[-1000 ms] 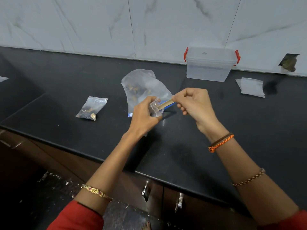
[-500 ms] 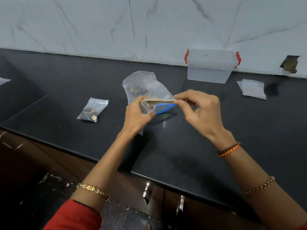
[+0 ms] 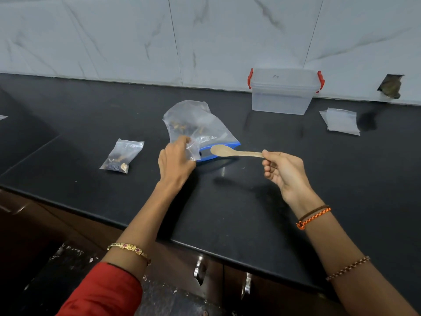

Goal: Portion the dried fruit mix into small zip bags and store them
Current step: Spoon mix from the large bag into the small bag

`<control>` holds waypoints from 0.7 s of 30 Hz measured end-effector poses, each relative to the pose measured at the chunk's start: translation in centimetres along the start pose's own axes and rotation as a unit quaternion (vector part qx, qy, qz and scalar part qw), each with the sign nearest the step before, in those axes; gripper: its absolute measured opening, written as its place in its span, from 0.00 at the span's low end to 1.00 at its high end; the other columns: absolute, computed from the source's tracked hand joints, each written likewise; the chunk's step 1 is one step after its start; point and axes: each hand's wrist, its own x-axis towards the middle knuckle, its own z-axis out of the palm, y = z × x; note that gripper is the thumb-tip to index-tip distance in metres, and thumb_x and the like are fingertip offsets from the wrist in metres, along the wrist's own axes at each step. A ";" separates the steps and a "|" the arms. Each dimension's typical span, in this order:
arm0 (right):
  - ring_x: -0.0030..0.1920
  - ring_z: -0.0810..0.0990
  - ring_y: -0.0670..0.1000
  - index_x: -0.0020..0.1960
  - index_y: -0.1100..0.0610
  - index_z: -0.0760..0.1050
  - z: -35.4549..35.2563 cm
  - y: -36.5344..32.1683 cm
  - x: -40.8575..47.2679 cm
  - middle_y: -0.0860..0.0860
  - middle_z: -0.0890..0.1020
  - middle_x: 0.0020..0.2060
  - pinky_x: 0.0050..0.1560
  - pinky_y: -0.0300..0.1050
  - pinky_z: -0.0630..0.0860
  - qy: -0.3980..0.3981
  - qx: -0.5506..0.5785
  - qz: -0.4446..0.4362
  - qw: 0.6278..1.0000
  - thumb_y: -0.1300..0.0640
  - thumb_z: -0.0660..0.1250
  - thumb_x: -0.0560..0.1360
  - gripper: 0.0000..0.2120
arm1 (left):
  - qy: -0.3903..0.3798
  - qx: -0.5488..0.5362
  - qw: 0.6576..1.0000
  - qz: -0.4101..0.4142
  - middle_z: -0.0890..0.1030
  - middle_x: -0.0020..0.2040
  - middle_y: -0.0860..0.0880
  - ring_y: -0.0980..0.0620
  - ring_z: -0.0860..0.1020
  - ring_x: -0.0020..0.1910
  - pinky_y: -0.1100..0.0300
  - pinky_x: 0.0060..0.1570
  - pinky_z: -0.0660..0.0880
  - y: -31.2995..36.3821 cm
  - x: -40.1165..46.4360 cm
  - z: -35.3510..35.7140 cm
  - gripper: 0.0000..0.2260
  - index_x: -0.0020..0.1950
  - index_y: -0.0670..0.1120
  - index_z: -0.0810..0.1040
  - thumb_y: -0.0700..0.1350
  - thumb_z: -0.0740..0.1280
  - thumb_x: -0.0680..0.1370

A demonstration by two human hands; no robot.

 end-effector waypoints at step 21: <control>0.47 0.79 0.61 0.52 0.63 0.72 12.1 2.8 2.9 0.60 0.80 0.47 0.44 0.51 0.72 0.008 -0.539 -0.347 0.767 0.57 0.54 0.81 0.11 | 0.056 -0.462 0.867 -0.180 0.78 0.39 0.45 0.52 0.74 0.32 0.59 0.32 0.71 -1.4 3.2 -0.8 0.17 0.53 0.43 0.76 0.45 0.71 0.66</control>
